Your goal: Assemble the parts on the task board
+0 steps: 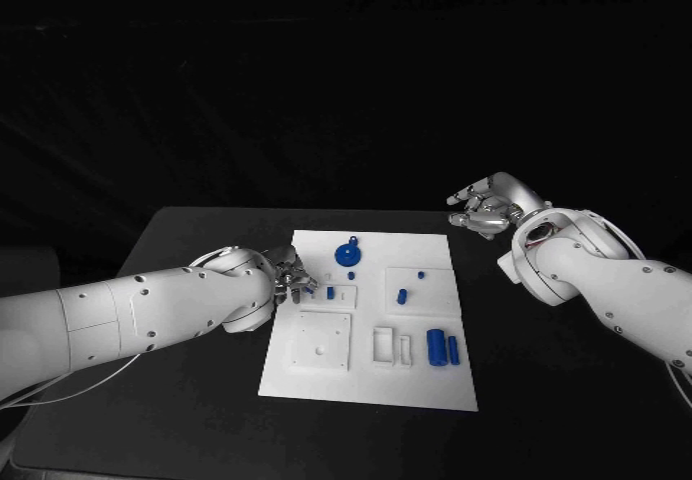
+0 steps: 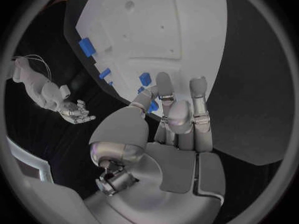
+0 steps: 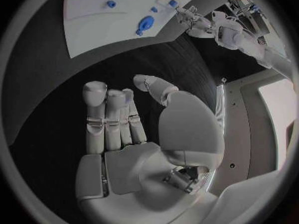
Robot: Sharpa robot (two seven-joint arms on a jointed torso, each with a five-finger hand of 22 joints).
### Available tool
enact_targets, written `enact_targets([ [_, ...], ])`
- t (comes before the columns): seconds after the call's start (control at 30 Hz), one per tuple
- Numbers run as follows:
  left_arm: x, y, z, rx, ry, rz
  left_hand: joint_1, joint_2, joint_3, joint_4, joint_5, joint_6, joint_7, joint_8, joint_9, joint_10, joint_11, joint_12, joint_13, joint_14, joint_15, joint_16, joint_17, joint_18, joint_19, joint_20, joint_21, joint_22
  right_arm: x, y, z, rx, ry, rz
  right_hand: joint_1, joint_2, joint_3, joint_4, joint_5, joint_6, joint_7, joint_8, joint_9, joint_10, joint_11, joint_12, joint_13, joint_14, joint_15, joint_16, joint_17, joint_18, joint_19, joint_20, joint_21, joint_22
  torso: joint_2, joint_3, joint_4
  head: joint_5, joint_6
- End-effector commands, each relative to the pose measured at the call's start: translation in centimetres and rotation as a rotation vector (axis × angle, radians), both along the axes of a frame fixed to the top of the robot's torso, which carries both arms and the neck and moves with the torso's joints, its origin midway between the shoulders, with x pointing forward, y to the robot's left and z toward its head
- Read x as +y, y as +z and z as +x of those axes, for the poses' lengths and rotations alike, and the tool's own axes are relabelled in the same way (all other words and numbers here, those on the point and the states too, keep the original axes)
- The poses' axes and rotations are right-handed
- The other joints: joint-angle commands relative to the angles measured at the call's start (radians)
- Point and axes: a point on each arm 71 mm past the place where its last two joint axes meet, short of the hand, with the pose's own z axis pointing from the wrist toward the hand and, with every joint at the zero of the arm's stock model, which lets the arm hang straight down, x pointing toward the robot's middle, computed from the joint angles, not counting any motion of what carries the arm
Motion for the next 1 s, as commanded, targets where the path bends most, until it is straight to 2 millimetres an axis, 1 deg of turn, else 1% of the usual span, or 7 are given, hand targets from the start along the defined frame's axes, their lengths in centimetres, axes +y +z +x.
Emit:
enact_targets([
  [0.03,-0.3,0.0,0.1,-0.022,-0.026,-0.008,0.000,0.007,0.005,-0.007,0.005,0.088,-0.088,0.002,0.005,0.047,-0.007,0.003,0.001,0.006,0.000,0.001,-0.001,0.009,0.001,0.008,0.006,0.018,0.2,0.0,0.0,0.001,0.014,-0.010,0.000,0.006,-0.002,0.000,0.002,-0.007,0.002,-0.004,-0.001,-0.007,0.002,-0.002,-0.001,-0.006,0.002,-0.004,-0.001,0.019,-0.001,-0.002,-0.007,0.069,0.000,0.0004,0.0000,-0.001,-0.001],
  [0.3,-0.5,-0.7,0.0,-0.016,-0.035,-0.008,0.002,0.006,0.004,-0.007,0.004,0.085,-0.088,0.002,0.009,0.047,-0.006,0.000,0.001,0.005,0.000,-0.001,-0.005,0.008,0.000,0.007,0.006,0.018,0.1,0.0,-0.1,0.001,0.014,-0.010,-0.001,0.008,-0.001,0.000,0.003,-0.007,0.003,-0.004,-0.001,-0.007,0.002,0.000,-0.002,-0.006,0.002,-0.003,-0.001,0.019,0.000,-0.002,-0.007,0.069,0.001,-0.0004,0.0000,-0.003,-0.003],
  [0.47,-0.6,-0.8,0.0,-0.013,-0.043,-0.004,0.002,0.006,0.004,-0.007,0.004,0.085,-0.088,0.002,0.009,0.047,-0.006,0.000,0.001,0.005,0.000,-0.001,-0.005,0.008,0.000,0.007,0.006,0.018,0.1,-0.1,-0.1,0.001,0.014,-0.010,-0.001,0.008,-0.001,0.000,0.003,-0.007,0.003,-0.004,-0.001,-0.007,0.002,0.000,-0.002,-0.006,0.002,-0.003,-0.001,0.019,0.000,-0.002,-0.007,0.069,0.000,0.0003,0.0007,-0.004,-0.004],
  [0.77,-0.6,-1.0,-0.1,-0.003,-0.051,0.003,0.005,0.005,0.003,-0.005,0.003,0.086,-0.088,0.001,0.009,0.047,-0.006,0.000,0.001,0.005,0.001,-0.001,-0.007,0.008,0.000,0.008,0.005,0.018,0.1,-0.1,-0.1,0.002,0.014,-0.011,-0.001,0.008,-0.001,0.000,0.003,-0.007,0.003,-0.004,-0.001,-0.007,0.002,0.000,-0.002,-0.006,0.002,-0.003,-0.001,0.019,0.000,-0.002,-0.007,0.069,0.000,0.0000,0.0010,-0.004,-0.004],
  [1.0,-0.6,-1.2,-0.1,0.012,-0.057,0.016,0.009,0.004,0.003,-0.004,0.003,0.086,-0.087,-0.002,0.007,0.047,-0.006,-0.002,0.001,0.005,0.001,-0.002,-0.010,0.008,-0.001,0.008,0.005,0.018,0.0,-0.1,-0.1,0.003,0.013,-0.012,-0.001,0.008,-0.001,0.000,0.003,-0.007,0.003,-0.004,-0.001,-0.007,0.002,0.000,-0.002,-0.006,0.002,-0.003,-0.001,0.019,0.000,-0.002,-0.007,0.069,0.001,0.0003,0.0000,-0.004,-0.004],
])
